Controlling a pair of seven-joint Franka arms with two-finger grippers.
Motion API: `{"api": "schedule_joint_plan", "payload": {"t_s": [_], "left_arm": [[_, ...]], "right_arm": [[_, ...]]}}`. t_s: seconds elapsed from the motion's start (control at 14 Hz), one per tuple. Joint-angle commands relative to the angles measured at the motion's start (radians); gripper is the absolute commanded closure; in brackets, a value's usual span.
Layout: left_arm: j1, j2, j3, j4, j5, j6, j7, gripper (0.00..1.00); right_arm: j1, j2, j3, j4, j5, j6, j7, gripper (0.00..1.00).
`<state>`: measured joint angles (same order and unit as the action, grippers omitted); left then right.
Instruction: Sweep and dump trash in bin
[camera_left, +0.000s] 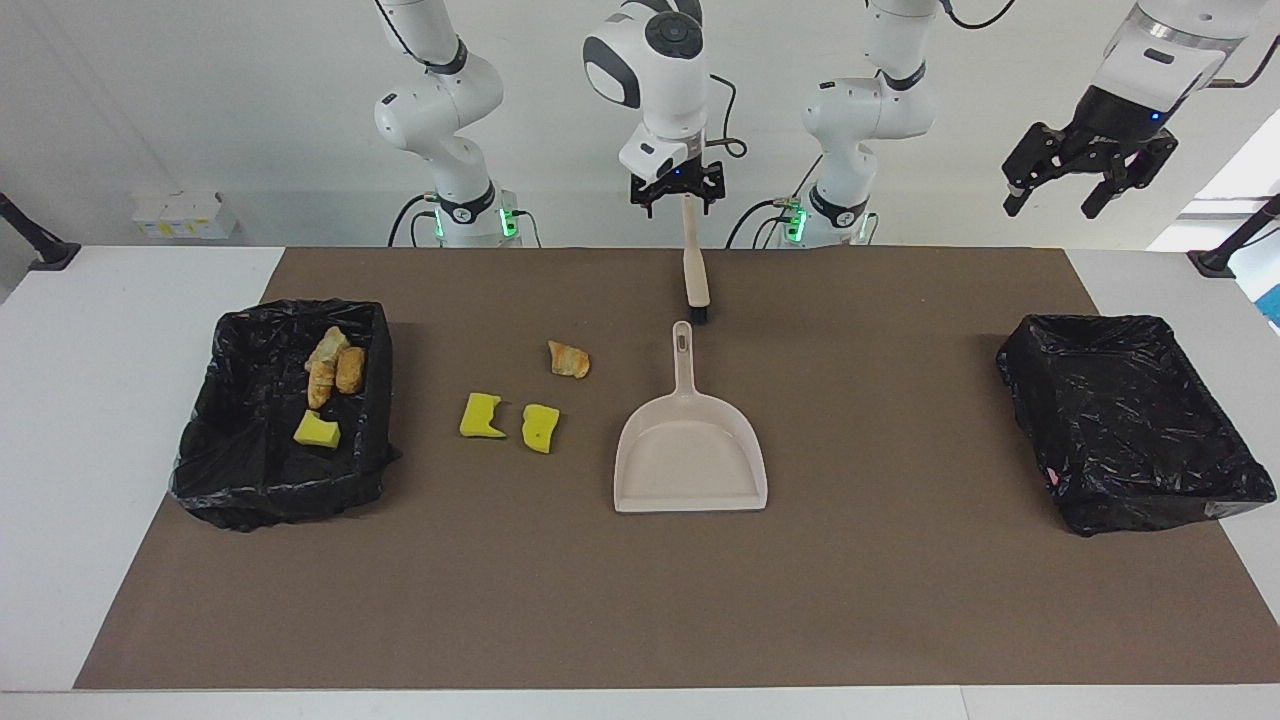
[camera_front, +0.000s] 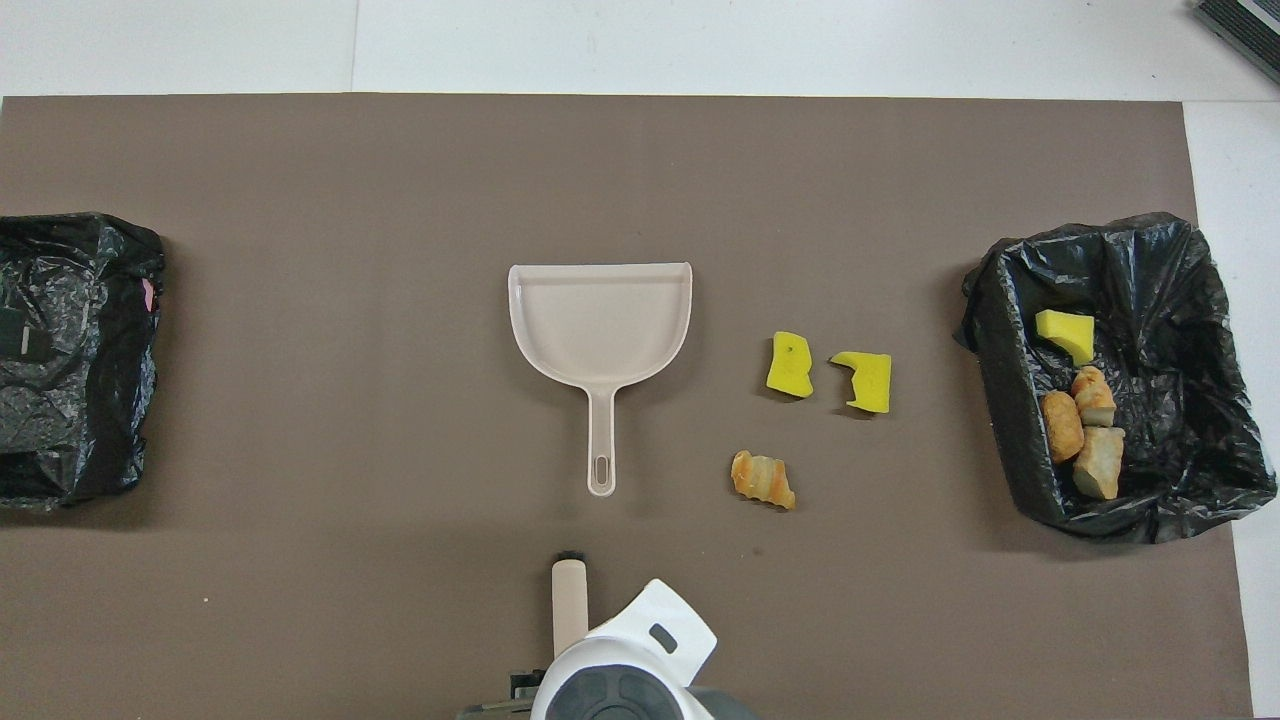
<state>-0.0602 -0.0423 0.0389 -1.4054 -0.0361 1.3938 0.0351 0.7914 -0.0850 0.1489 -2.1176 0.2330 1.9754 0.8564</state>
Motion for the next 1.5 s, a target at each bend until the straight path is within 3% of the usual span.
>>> {"api": "schedule_joint_plan", "payload": {"t_s": [0.0,0.29,0.64,0.86,1.43], "left_arm": [[0.014,-0.007,-0.008,0.003,-0.002,-0.019,0.012,0.0],[0.014,-0.007,-0.008,0.003,-0.002,-0.019,0.012,0.0],[0.014,-0.007,-0.008,0.003,-0.002,-0.019,0.012,0.0],[0.014,-0.007,-0.008,0.003,-0.002,-0.019,0.012,0.0],[0.013,-0.008,-0.008,0.002,-0.004,-0.035,0.011,0.0]], "right_arm": [[0.055,0.031,-0.006,-0.039,0.009,0.1,0.061,0.0],[0.123,0.085,-0.005,-0.113,-0.021,0.215,0.115,0.0],[0.161,0.088,-0.005,-0.17,-0.023,0.218,0.121,0.1],[0.187,0.077,-0.005,-0.177,-0.021,0.212,0.121,0.26],[0.207,0.067,-0.005,-0.199,-0.003,0.207,0.131,0.34]]}}
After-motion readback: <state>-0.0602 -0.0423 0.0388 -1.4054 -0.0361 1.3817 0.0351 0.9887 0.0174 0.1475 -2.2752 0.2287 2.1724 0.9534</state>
